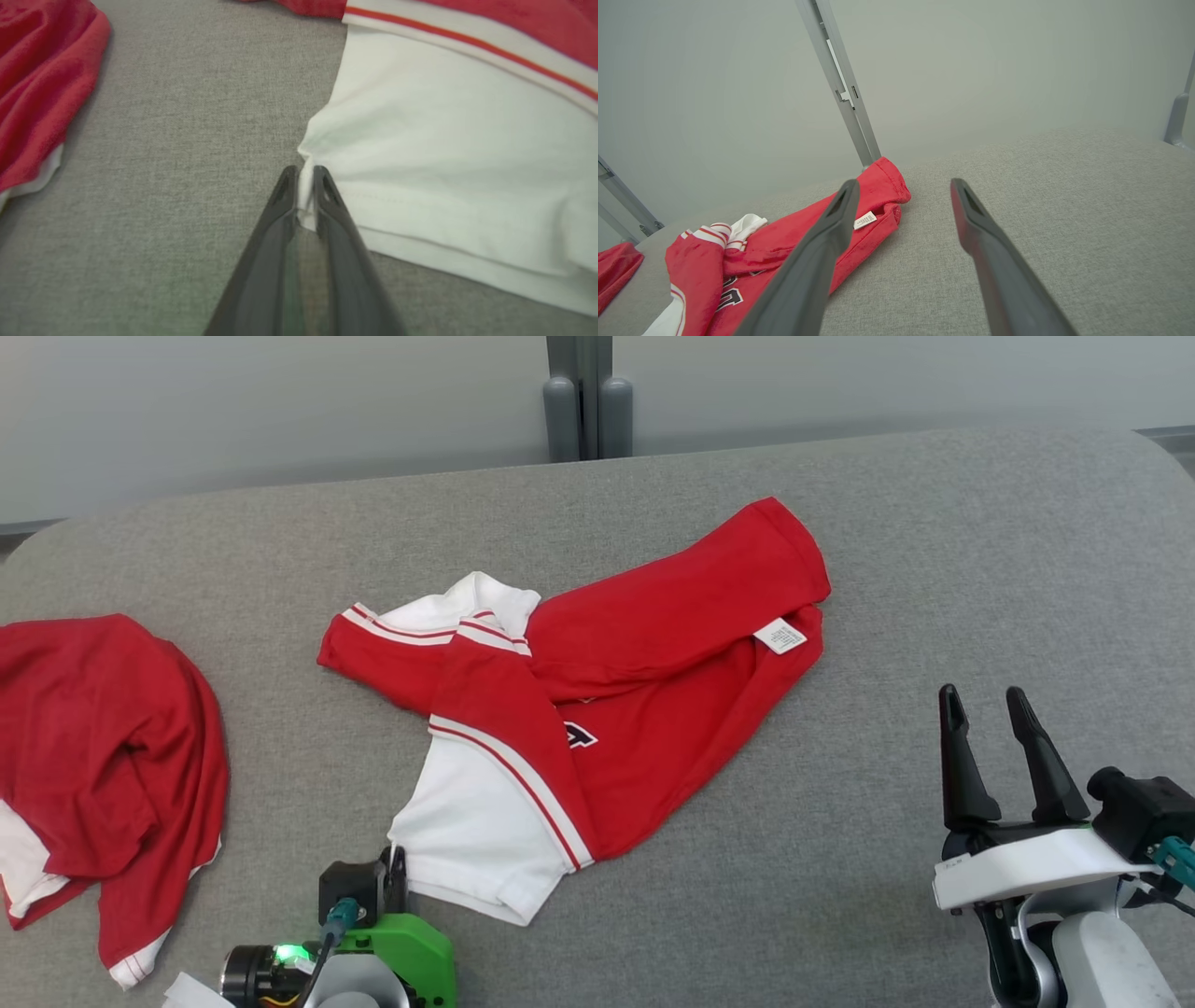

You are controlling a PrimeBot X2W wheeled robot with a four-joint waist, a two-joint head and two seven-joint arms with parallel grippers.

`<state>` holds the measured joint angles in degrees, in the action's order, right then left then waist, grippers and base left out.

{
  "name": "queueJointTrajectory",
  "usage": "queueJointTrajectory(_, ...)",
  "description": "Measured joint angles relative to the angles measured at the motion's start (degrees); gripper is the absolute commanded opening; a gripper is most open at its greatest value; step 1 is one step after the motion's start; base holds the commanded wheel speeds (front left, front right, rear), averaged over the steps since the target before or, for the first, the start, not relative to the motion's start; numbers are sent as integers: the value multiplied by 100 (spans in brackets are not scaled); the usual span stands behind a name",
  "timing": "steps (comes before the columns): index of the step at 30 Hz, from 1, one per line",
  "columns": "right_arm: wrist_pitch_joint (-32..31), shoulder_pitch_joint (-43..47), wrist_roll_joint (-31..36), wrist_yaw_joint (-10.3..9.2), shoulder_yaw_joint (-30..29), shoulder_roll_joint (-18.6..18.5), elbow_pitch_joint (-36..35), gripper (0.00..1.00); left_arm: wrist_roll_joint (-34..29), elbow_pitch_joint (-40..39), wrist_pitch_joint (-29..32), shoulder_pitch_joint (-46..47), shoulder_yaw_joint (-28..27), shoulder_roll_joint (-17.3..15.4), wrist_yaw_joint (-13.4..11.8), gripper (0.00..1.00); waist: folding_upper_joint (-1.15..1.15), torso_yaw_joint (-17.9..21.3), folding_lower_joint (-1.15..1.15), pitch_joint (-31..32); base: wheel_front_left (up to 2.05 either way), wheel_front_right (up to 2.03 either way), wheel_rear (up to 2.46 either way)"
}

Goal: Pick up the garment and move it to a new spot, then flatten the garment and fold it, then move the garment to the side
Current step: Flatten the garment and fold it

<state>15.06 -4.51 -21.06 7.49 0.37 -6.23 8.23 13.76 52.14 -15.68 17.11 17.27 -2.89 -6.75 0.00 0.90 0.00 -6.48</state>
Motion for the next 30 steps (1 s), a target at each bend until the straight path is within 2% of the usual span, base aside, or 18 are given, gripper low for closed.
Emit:
queueJointTrajectory(4, 0, -37, 7, 0, -5, 25, 87, 100, 34, -290, 47, -38, 23, 18, 60, 0, 0, -97, 0, 45, 0, 0, 0)
queueJointTrajectory(9, 1, -118, -36, 0, 99, 3, 422, 100, 83, -1466, 53, -248, -278, 14, -45, 0, 0, -273, 0, 106, 0, 0, 0)
queueJointTrajectory(12, -2, -346, -181, 0, 109, -47, 898, 100, 40, -2310, 52, -482, -428, 14, -94, 0, 0, -420, 0, 127, 0, 0, 0)
queueJointTrajectory(16, -213, -746, -564, 0, 40, -48, 1522, 100, 12, -2930, 54, -762, -391, 12, -110, 0, 0, -606, 0, 119, 0, 0, 0)
queueJointTrajectory(18, -352, -968, -779, -1, -52, -47, 1879, 100, 13, -3216, 52, -820, -393, 12, -199, 0, 0, -712, 0, 95, 0, 0, 0)
queueJointTrajectory(22, -490, -1365, -1001, 0, -152, -71, 2460, 100, 23, -3509, 53, -931, -316, 10, -310, 0, 0, -902, 0, 18, 0, 0, 0)
queueJointTrajectory(30, -581, -2034, -1201, -1, -127, -277, 3386, 100, 49, -3622, 52, -955, -22, 11, -307, 0, 0, -1192, 0, -195, 0, 0, 0)
